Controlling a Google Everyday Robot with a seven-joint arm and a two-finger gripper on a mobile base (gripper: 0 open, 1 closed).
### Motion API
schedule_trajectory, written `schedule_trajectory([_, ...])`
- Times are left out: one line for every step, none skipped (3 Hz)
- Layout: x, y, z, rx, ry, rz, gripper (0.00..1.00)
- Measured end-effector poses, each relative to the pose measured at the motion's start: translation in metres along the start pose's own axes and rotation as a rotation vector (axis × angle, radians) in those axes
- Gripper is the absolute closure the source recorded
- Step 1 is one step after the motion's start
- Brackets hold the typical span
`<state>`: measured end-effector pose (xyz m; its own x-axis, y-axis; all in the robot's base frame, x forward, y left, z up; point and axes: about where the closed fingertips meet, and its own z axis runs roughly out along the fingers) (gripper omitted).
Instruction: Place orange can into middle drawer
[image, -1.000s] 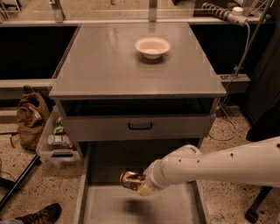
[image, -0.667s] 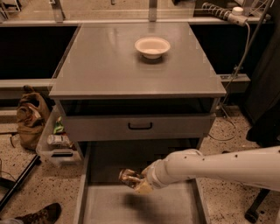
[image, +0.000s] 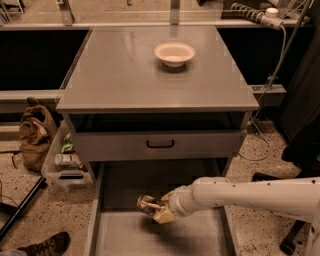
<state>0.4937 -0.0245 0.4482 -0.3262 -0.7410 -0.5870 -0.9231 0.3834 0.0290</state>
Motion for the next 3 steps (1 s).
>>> schedule_trajectory([0.012, 0.005, 0.007, 0.036, 0.039, -0.022, 1.00])
schedule_trajectory([0.023, 0.006, 0.014, 0.064, 0.056, -0.016, 1.00])
schedule_trajectory([0.029, 0.009, 0.024, 0.061, 0.042, 0.005, 1.00])
